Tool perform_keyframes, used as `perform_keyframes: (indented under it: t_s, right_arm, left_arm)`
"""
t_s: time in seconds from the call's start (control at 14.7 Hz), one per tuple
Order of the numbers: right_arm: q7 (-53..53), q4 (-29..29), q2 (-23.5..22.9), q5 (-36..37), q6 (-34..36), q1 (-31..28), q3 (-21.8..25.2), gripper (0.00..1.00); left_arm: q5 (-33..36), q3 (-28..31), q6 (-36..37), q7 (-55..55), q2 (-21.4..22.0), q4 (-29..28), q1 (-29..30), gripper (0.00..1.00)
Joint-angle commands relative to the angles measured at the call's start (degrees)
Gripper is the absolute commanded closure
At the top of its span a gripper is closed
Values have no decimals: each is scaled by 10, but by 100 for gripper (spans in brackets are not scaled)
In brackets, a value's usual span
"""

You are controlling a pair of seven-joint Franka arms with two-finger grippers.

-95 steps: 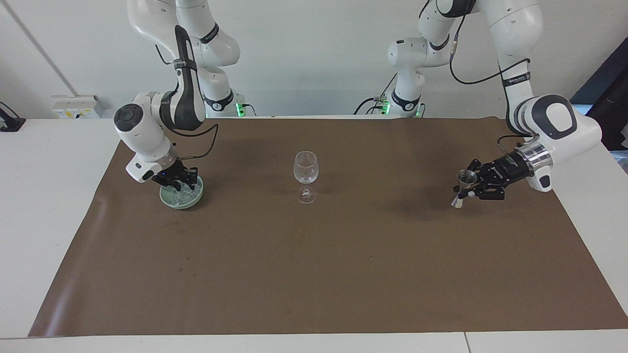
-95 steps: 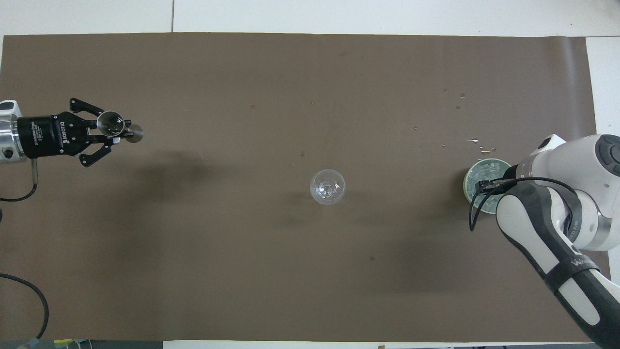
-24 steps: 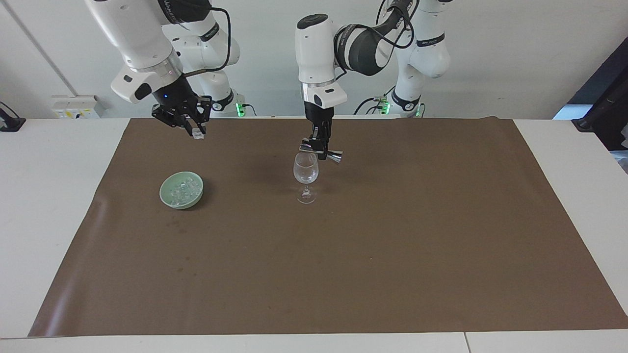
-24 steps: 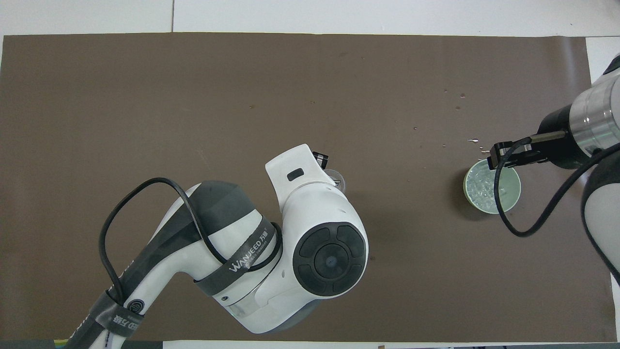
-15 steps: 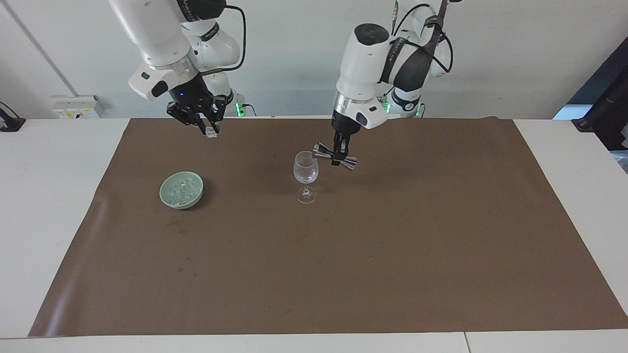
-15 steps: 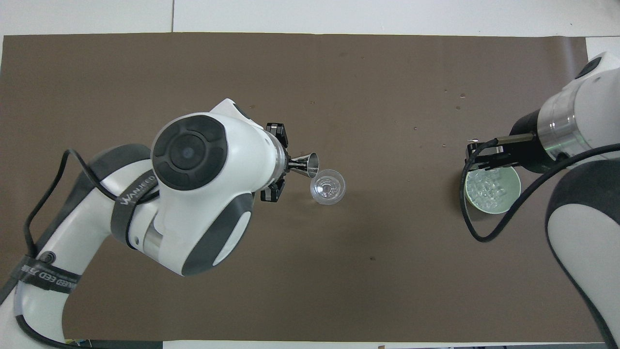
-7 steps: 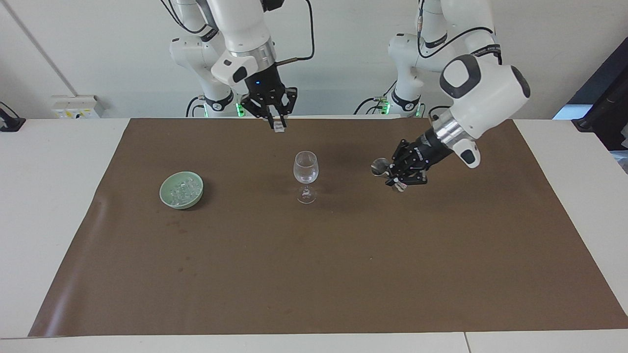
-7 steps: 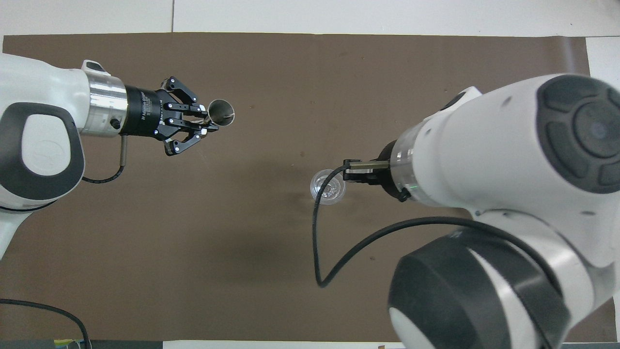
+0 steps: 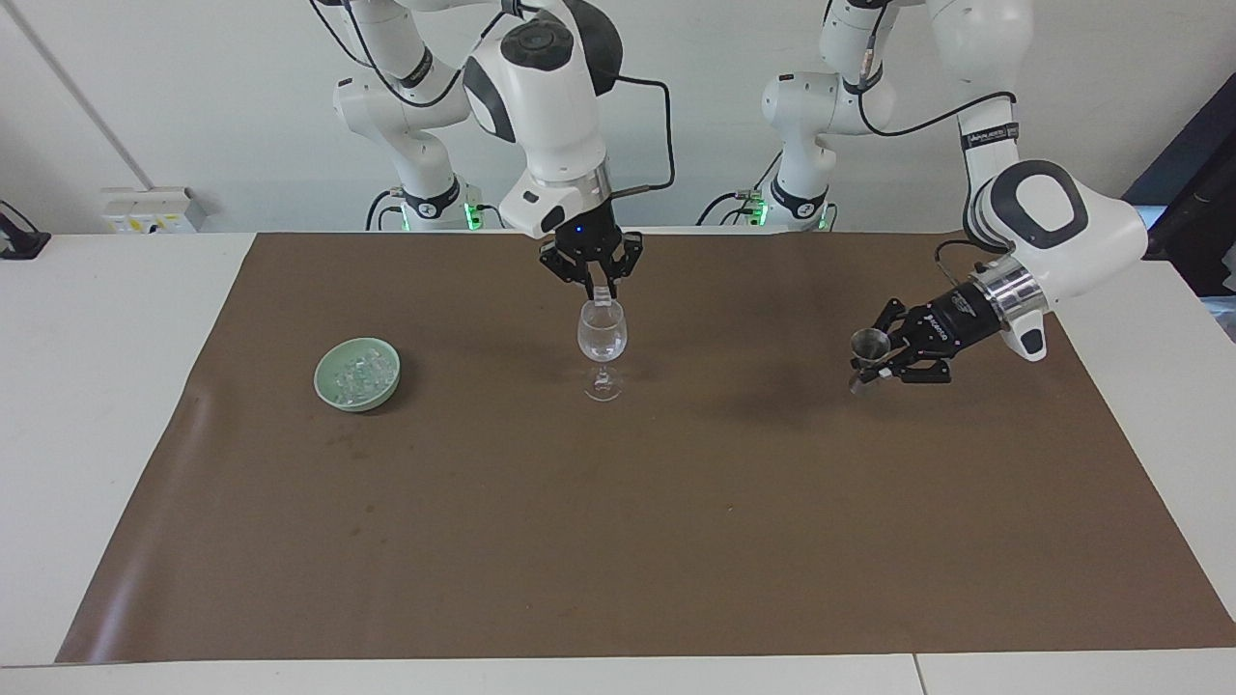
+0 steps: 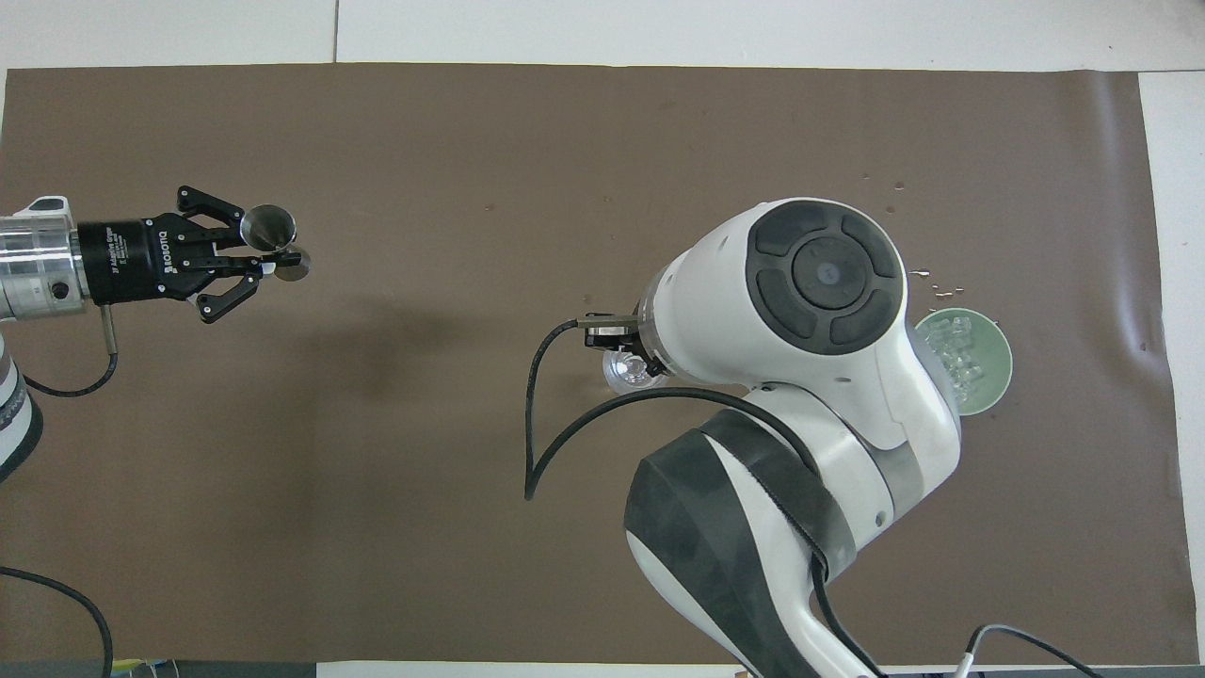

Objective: Pour wine and add ice with both arms

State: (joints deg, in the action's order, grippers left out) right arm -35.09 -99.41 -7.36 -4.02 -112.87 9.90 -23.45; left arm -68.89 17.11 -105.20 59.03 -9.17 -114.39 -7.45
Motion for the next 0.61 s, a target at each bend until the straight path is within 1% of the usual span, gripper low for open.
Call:
perform_keyframes:
  t_s: [0.0,0.14,0.34,0.41,0.54]
  right_arm:
    - [-3,-25,15,6,-13,-10,-4,100]
    - [-9,-28,18,6,-6,-9,-4,100]
    - [-27,-35,19,6,-13,-3,-5,100]
    - [-27,-41,20,5,-21,-4,-5,100]
    - [-28,-59,28,4,-32,-3,-5,100]
  left_arm:
    - [-66,-8,94,-81,-75,24,71,100]
    - [-92,-8,115,-105,-116,44,107,100]
    - [-96,-6,115,-108,-137,47,131,100]
    - [-95,-8,119,-114,-152,48,143,100]
    - [-99,-8,110,-134,-165,46,144,100]
